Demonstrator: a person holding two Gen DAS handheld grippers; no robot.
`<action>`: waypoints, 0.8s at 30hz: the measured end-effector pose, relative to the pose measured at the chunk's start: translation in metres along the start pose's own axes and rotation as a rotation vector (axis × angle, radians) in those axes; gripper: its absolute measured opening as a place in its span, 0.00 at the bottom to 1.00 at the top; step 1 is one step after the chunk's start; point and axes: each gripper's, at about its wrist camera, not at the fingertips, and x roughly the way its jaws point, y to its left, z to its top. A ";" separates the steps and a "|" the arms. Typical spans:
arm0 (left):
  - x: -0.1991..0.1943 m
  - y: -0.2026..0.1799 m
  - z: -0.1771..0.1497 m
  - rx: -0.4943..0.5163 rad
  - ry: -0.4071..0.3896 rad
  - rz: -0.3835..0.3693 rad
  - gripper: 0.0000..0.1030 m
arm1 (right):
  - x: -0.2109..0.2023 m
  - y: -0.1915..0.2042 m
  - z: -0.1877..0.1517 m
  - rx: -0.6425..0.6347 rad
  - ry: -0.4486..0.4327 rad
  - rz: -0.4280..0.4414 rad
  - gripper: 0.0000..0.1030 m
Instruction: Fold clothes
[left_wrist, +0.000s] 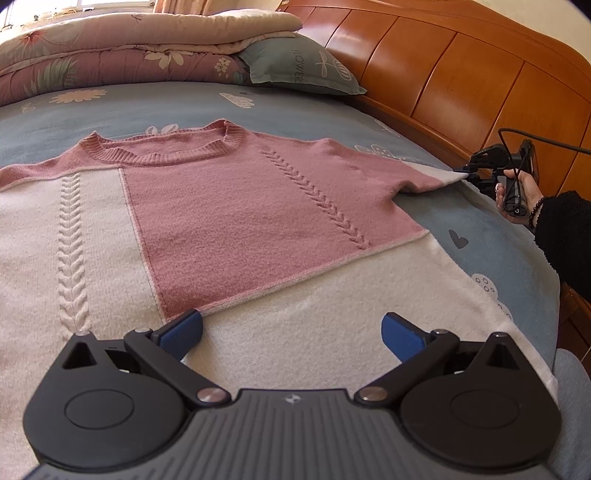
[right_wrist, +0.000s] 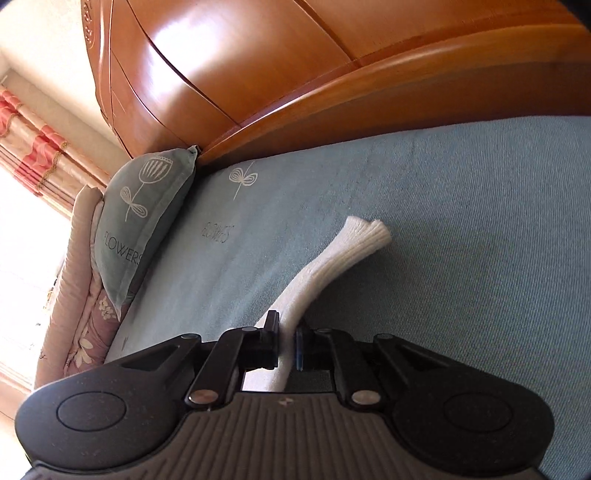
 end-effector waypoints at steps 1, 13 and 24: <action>0.000 0.000 0.000 0.000 0.000 0.000 0.99 | 0.000 0.001 0.001 -0.024 0.000 -0.028 0.17; -0.001 0.001 0.001 -0.017 0.001 -0.003 0.99 | -0.042 0.049 -0.014 -0.305 -0.032 -0.072 0.65; 0.000 -0.001 0.000 0.015 0.000 0.005 0.99 | 0.006 0.030 -0.023 -0.315 0.009 -0.096 0.63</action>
